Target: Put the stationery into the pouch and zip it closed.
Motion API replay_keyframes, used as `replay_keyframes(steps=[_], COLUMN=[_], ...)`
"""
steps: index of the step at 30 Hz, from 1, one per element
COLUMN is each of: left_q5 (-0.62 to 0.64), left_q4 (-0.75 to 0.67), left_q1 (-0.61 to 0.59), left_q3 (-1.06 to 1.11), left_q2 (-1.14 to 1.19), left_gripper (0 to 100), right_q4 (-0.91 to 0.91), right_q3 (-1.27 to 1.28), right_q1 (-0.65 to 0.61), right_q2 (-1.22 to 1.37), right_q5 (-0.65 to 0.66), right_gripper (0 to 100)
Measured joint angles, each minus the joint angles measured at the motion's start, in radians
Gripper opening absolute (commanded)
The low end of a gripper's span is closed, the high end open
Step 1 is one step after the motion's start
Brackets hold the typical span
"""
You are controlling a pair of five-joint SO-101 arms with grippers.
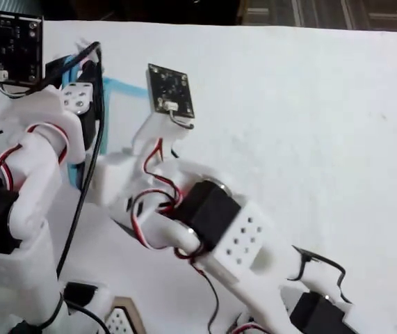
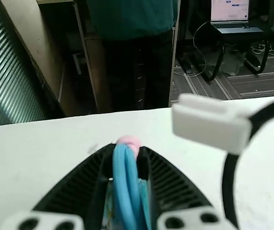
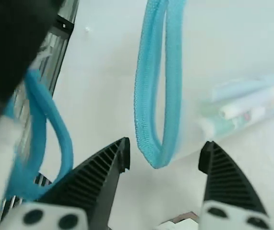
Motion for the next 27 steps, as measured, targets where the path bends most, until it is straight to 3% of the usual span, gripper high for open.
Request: replay_keyframes(steps=[11,18,27], left_q5=[0.0,0.0,-0.003], left_q4=[-0.015,-0.015,-0.009], left_q1=[0.002,0.002,-0.002], left_q3=[0.0,0.0,-0.002], left_q2=[0.0,0.0,0.0], left_gripper=[2,2,2], right_q4=[-0.04,-0.064,-0.183], right_q3=[0.0,0.002,0.003], right_q1=[0.107,0.169,0.21], right_q2=[0.184,0.204,0.221], right_q5=[0.0,0.02,0.015], right_gripper=[14.9,1.2,1.9])
